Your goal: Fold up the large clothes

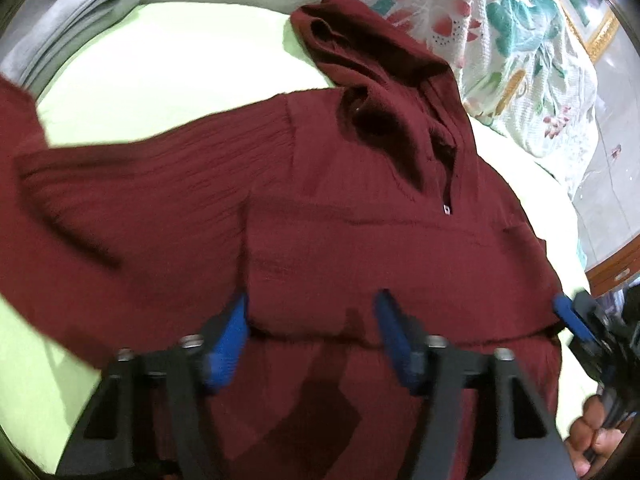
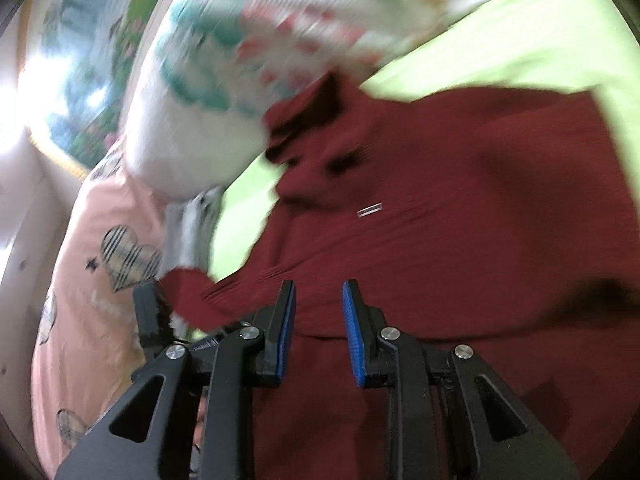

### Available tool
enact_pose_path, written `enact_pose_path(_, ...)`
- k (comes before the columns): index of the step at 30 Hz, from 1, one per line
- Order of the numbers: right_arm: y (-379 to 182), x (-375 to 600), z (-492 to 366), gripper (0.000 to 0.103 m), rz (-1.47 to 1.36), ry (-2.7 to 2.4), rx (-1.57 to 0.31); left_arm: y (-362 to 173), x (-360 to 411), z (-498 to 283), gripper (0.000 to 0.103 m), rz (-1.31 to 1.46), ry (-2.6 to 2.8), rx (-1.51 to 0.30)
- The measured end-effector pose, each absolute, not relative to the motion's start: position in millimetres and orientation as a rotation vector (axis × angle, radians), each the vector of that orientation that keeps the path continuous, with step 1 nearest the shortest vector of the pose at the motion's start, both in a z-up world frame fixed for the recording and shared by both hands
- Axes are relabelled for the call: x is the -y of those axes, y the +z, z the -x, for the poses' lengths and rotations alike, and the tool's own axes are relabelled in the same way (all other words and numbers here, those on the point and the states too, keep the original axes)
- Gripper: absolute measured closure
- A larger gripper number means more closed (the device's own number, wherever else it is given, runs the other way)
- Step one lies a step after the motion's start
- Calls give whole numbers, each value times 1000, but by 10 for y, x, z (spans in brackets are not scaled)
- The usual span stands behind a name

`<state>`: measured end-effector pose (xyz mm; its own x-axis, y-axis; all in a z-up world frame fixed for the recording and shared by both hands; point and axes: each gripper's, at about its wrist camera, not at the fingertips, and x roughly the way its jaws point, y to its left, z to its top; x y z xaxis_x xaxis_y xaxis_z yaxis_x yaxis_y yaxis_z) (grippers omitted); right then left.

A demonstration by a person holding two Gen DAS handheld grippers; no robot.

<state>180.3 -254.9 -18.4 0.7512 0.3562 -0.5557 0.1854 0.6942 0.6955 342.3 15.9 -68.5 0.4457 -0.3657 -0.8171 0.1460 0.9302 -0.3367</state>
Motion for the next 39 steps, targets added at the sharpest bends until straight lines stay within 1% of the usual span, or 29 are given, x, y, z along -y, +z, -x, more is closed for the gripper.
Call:
enact_pose_path(1,-167,2688,-1698,77,-816,59,-724,-697,-132,-3455,84,229,-332,-1062)
enact_pose_path(2,-146,2836,-1586,77,-817,10,-710,-714,-117,-3490,93,237,-348,-1063)
enact_pose_path(5,-79,3196,-1331,77,-820,-103,-675,-669,-72,-3472,95,208,-328,-1026)
enact_pose_path(8,-36,3531,-1189,76,-813,-208,-677,-525,-215,-3384,95,188,-266,-961)
enact_pose_path(10,-38,3704,-1170,68,-799,-255,-690,-531,-341,-3410,95,189,-247,-964)
enact_pose_path(11,-78,3791,-1223,57,-787,-274,-722,-551,-363,-3420,95,194,-255,-972)
enact_pose_path(12,-140,3861,-1301,51,-783,-284,-756,-575,-372,-3425,95,184,-248,-978)
enact_pose_path(19,-583,3974,-1901,51,-709,-278,-933,-666,-378,-3457,95,191,-242,-1008)
enact_pose_path(20,-591,3963,-1949,52,-685,-270,-931,-683,-389,-3458,95,196,-243,-1015)
enact_pose_path(22,-567,3917,-2029,99,-624,-245,-958,-703,-379,-3443,95,194,-244,-1023)
enact_pose_path(23,-533,3942,-2038,97,-643,-229,-950,-700,-345,-3452,95,191,-247,-1025)
enact_pose_path(26,-406,4055,-1959,97,-614,-261,-916,-638,-264,-3407,95,188,-278,-1012)
enact_pose_path(29,-485,4122,-1969,97,-630,-265,-944,-665,-163,-3394,95,153,-283,-1014)
enact_pose_path(31,-529,4111,-1920,94,-627,-289,-960,-743,-171,-3409,95,138,-261,-1035)
enact_pose_path(34,-284,3907,-1699,92,-550,-340,-880,-757,-265,-3402,93,183,-275,-1037)
enact_pose_path(36,-214,3722,-1642,92,-521,-274,-852,-750,-281,-3393,92,190,-276,-1038)
enact_pose_path(39,-398,3464,-1678,91,-509,-171,-947,-731,-317,-3344,85,181,-261,-1039)
